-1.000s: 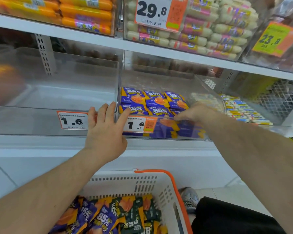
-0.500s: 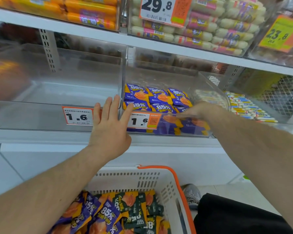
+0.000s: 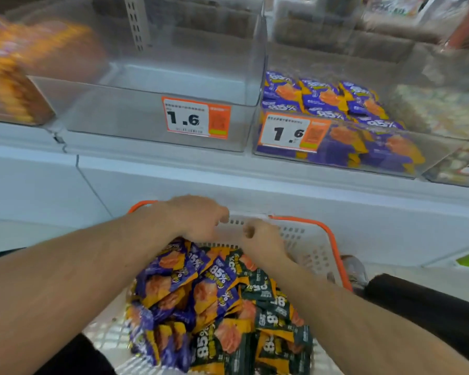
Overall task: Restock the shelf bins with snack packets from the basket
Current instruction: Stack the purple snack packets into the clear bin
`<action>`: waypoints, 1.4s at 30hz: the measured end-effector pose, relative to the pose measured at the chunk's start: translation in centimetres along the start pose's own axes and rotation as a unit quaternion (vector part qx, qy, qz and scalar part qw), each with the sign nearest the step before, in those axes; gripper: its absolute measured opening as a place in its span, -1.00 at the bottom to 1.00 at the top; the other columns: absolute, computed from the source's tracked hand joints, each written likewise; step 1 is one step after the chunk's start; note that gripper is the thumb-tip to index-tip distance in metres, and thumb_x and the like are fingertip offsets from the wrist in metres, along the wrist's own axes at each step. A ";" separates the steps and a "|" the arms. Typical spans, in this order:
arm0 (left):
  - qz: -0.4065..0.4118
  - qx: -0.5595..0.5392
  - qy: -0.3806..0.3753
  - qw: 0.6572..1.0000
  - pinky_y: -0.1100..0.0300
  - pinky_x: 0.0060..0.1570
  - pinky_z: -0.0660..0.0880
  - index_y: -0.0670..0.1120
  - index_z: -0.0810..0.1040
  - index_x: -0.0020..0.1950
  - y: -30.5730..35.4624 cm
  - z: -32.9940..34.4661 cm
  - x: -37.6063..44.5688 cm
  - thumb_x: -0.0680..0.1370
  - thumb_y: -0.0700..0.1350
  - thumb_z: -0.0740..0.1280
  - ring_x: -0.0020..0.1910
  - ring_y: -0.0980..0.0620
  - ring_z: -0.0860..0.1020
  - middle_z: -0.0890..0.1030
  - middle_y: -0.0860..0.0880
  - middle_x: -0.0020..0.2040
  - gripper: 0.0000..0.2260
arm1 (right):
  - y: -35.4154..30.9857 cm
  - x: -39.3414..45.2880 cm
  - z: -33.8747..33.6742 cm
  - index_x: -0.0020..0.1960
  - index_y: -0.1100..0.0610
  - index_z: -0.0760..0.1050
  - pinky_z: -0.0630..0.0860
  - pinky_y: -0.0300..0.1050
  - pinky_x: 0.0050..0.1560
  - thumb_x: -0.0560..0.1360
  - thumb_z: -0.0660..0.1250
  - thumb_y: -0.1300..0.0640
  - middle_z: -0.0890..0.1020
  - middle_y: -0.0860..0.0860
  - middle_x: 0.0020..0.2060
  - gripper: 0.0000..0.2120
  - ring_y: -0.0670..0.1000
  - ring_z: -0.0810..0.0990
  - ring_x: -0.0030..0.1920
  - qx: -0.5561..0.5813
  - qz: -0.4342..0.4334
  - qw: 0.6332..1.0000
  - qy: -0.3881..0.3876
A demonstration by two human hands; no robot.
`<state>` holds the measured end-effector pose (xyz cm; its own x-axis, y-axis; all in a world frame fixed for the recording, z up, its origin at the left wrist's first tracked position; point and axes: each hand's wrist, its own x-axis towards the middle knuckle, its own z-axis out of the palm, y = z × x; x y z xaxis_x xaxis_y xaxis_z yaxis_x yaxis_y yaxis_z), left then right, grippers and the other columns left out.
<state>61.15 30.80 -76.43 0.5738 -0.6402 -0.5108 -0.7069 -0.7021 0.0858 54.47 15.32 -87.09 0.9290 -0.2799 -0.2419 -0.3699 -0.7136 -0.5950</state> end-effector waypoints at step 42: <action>0.077 -0.518 0.210 0.825 0.30 -0.44 0.48 -0.14 0.56 -0.01 0.0 -11.4 -5.1 0.55 -0.22 0.38 -0.40 0.13 0.57 0.68 -0.05 -0.27 -0.95 | -8.4 -6.2 -16.2 -0.09 0.11 0.40 0.52 -0.24 -0.29 0.51 0.34 0.40 0.65 0.13 -0.15 -0.78 -0.03 0.61 -0.30 0.384 -0.127 0.909 0.103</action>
<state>62.93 30.54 -64.04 0.7571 -0.6451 -0.1033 -0.1754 -0.3530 0.9191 51.96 12.68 -68.17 0.9370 -0.3401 0.0792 0.0345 -0.1355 -0.9902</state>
